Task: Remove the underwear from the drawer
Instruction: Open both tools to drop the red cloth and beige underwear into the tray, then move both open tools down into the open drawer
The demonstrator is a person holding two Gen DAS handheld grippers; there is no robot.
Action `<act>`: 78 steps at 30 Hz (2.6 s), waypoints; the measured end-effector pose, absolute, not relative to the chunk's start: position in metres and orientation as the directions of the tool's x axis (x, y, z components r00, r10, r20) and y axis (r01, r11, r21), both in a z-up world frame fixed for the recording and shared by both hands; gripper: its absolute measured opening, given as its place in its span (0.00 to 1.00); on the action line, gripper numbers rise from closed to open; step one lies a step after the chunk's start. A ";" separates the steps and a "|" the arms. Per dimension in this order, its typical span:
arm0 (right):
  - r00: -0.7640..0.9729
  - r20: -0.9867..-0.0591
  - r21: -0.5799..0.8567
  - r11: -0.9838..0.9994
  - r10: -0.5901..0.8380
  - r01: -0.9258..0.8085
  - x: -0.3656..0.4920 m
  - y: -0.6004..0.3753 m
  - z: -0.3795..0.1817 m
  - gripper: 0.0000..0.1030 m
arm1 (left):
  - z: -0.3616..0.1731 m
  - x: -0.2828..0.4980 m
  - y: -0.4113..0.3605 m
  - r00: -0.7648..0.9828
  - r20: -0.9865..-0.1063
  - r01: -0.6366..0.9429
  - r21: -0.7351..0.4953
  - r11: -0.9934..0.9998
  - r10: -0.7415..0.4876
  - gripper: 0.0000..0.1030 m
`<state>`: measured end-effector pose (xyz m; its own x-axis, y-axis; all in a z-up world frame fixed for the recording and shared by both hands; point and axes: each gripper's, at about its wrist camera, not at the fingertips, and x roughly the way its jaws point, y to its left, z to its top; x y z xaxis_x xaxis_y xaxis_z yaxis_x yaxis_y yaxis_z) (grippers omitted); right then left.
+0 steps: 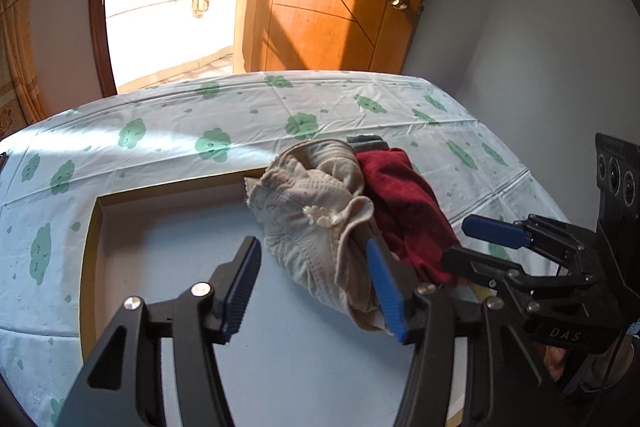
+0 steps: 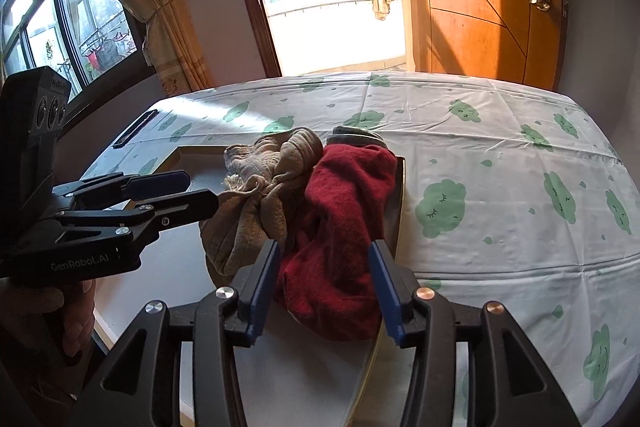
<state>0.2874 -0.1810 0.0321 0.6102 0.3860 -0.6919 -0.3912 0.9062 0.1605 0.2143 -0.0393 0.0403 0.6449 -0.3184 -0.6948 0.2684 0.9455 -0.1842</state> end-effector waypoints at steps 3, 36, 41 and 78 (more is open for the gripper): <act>0.608 -0.686 0.168 0.900 0.400 -0.402 0.272 -0.179 0.035 0.49 | 0.043 0.203 -0.034 0.646 -0.687 0.270 -0.201 0.942 -0.332 0.54; 0.570 -0.619 0.270 0.828 0.540 -0.492 0.125 -0.180 0.022 0.54 | 0.052 0.034 -0.035 0.694 -0.595 0.380 -0.175 0.908 -0.406 0.58; 0.557 -0.634 0.291 0.832 0.537 -0.472 0.118 -0.187 0.005 0.54 | 0.025 0.017 -0.039 0.659 -0.637 0.387 -0.169 0.906 -0.400 0.58; 0.491 -0.761 0.248 0.889 0.425 -0.385 0.108 -0.195 -0.093 0.55 | -0.117 0.018 -0.073 0.287 -0.927 0.408 -0.109 0.907 -0.240 0.63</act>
